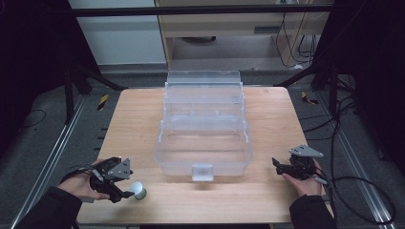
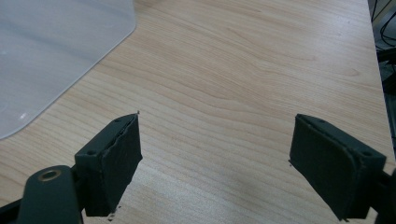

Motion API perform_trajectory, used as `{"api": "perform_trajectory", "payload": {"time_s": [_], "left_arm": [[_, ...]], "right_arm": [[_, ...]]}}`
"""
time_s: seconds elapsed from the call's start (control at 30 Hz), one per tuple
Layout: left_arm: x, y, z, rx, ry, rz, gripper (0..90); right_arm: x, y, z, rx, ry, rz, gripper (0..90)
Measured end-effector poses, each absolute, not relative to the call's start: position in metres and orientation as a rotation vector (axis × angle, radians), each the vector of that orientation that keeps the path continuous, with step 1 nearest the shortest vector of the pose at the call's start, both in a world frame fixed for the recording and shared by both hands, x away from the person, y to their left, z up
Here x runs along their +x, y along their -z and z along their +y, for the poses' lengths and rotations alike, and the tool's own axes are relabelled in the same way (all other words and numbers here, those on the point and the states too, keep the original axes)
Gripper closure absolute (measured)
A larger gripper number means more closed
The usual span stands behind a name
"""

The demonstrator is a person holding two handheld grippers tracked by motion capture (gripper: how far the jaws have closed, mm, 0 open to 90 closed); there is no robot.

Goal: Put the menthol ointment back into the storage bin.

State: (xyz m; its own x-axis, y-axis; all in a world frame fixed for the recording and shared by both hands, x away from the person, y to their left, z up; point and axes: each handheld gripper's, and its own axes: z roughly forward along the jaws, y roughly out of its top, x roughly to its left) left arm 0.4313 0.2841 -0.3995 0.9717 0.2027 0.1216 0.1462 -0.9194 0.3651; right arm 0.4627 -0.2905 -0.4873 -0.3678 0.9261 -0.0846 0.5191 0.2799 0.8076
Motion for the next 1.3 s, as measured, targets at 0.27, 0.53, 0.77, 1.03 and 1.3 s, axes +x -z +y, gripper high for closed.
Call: {"api": "perform_trajectory", "payload": {"time_s": [0.27,0.53,0.77,1.03,1.3], "left_arm": [[0.434,0.407,0.279,2.788,-0.207,0.206,29.3],[0.436,0.415,0.273,2.826,-0.185,0.166,30.3],[0.439,0.421,0.27,2.848,-0.165,0.14,33.8],[0.442,0.426,0.265,2.868,-0.13,0.137,40.5],[0.445,0.43,0.262,2.896,-0.111,0.13,46.6]], "right_arm": [[0.463,0.488,-0.29,1.292,-0.942,2.007,16.7],[0.463,0.487,-0.291,1.295,-0.944,2.004,16.9],[0.463,0.487,-0.291,1.296,-0.954,2.007,17.7],[0.463,0.487,-0.291,1.295,-0.955,2.014,18.6],[0.463,0.488,-0.29,1.291,-0.956,2.028,19.2]]}}
